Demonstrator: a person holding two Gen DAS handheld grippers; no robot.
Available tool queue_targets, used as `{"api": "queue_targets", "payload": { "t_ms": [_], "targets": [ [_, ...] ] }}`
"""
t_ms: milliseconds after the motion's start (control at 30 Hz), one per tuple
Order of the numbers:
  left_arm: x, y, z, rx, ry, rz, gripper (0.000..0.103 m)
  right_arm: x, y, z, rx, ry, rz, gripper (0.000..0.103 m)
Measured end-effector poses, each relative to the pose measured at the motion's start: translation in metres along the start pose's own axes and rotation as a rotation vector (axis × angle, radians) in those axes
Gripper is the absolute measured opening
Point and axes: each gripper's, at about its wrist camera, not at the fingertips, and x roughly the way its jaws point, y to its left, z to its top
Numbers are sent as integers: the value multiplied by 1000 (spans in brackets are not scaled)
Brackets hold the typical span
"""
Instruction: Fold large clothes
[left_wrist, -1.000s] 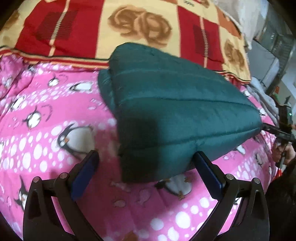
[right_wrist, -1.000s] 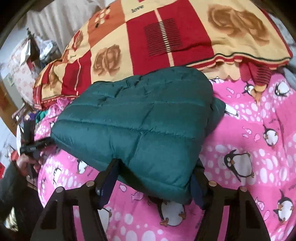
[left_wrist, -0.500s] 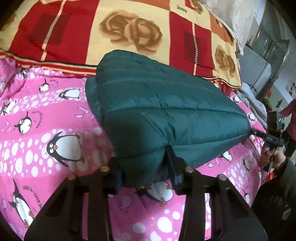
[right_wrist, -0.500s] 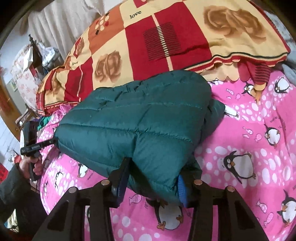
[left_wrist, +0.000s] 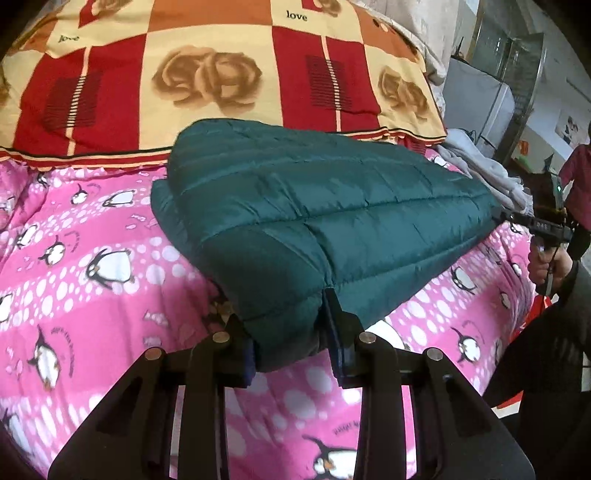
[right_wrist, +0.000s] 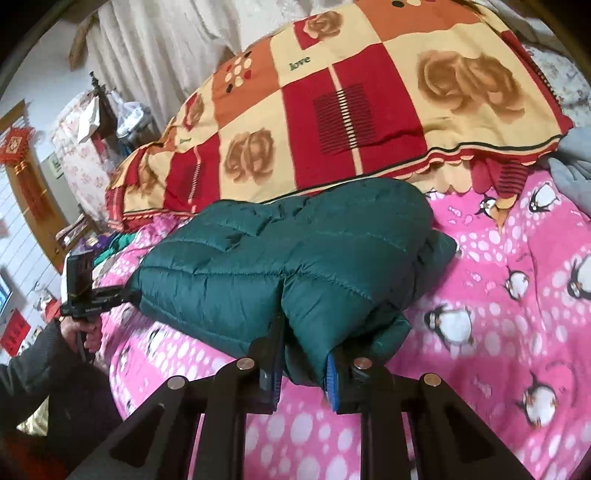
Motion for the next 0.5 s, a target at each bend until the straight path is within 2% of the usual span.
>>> {"api": "queue_targets", "payload": {
  "t_ms": [133, 200, 267, 367, 500],
  "targets": [
    [-3, 2, -8, -5, 18, 14, 34, -5, 11, -13, -37, 49, 11, 18],
    [-1, 3, -10, -7, 31, 29, 39, -2, 3, -16, 18, 79, -12, 18],
    [-7, 2, -10, -10, 17, 41, 39, -6, -3, -17, 87, 80, -8, 18],
    [-19, -1, -11, -13, -16, 50, 39, -24, -3, -17, 172, 29, -38, 19],
    [-35, -7, -13, -13, -53, 82, 39, -44, 16, -19, 187, -29, -148, 23]
  ]
}}
